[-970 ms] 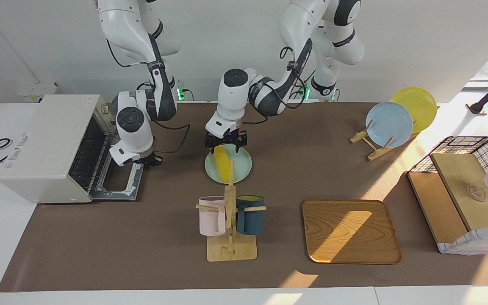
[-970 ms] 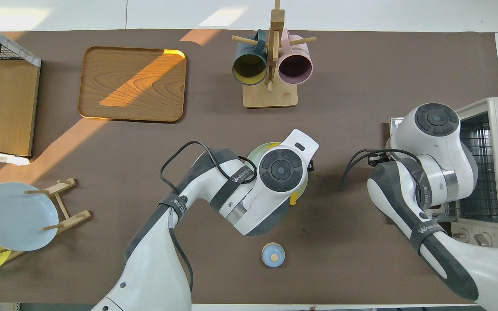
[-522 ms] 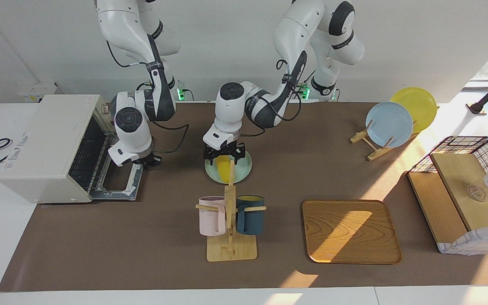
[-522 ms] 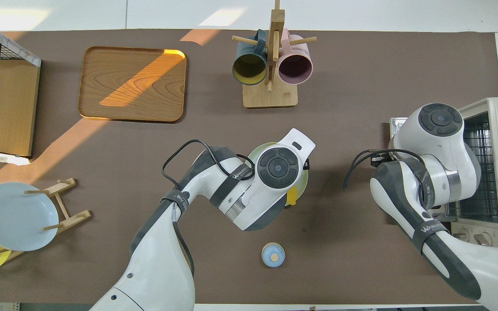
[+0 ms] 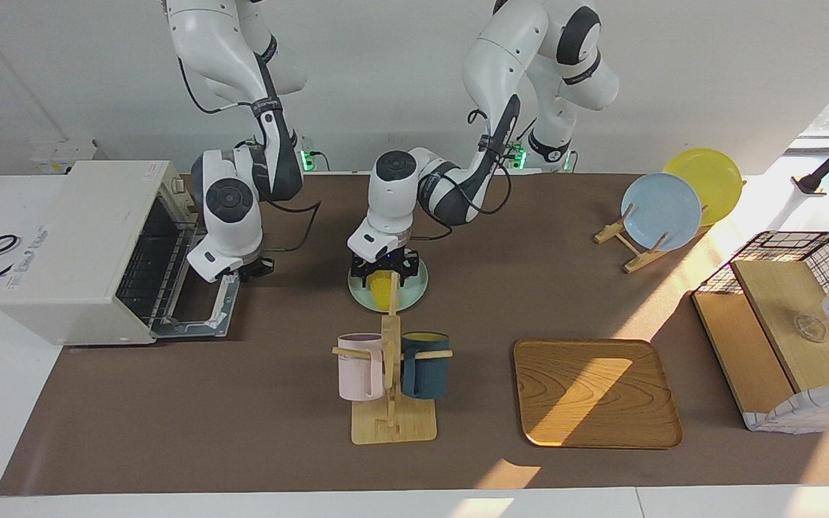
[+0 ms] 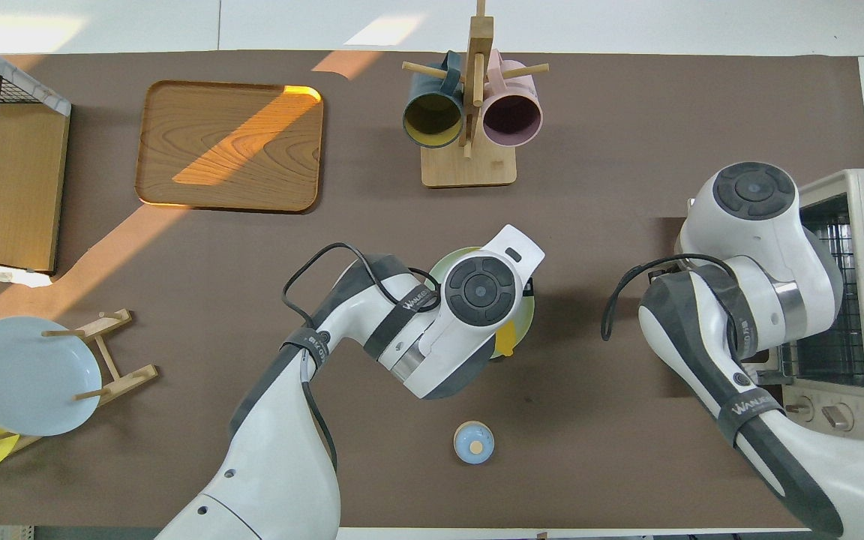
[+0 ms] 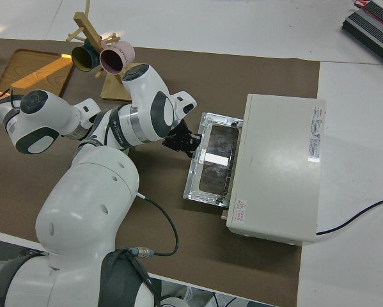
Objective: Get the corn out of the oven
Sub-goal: 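Lift the corn off the plate and carry it toward the wooden tray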
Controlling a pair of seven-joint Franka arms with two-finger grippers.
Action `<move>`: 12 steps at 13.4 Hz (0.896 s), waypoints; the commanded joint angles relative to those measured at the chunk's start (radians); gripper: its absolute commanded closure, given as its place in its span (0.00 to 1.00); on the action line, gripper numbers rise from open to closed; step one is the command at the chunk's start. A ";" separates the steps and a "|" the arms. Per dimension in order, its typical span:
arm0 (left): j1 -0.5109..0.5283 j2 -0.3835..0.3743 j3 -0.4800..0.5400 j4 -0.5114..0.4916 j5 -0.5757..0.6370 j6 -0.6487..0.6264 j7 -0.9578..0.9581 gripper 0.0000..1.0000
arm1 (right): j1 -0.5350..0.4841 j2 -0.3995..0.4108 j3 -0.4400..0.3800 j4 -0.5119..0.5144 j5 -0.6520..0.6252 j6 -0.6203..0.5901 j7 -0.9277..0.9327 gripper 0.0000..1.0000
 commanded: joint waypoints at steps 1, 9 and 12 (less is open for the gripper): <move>0.013 -0.003 0.000 -0.011 0.017 -0.006 0.043 0.73 | -0.075 -0.056 -0.018 0.086 -0.051 -0.111 -0.144 1.00; 0.123 -0.093 0.002 0.015 0.014 -0.171 0.124 1.00 | -0.138 -0.137 -0.018 0.106 -0.041 -0.214 -0.247 1.00; 0.235 -0.162 0.002 0.010 0.006 -0.256 0.263 1.00 | -0.155 -0.165 -0.019 0.103 -0.041 -0.240 -0.304 1.00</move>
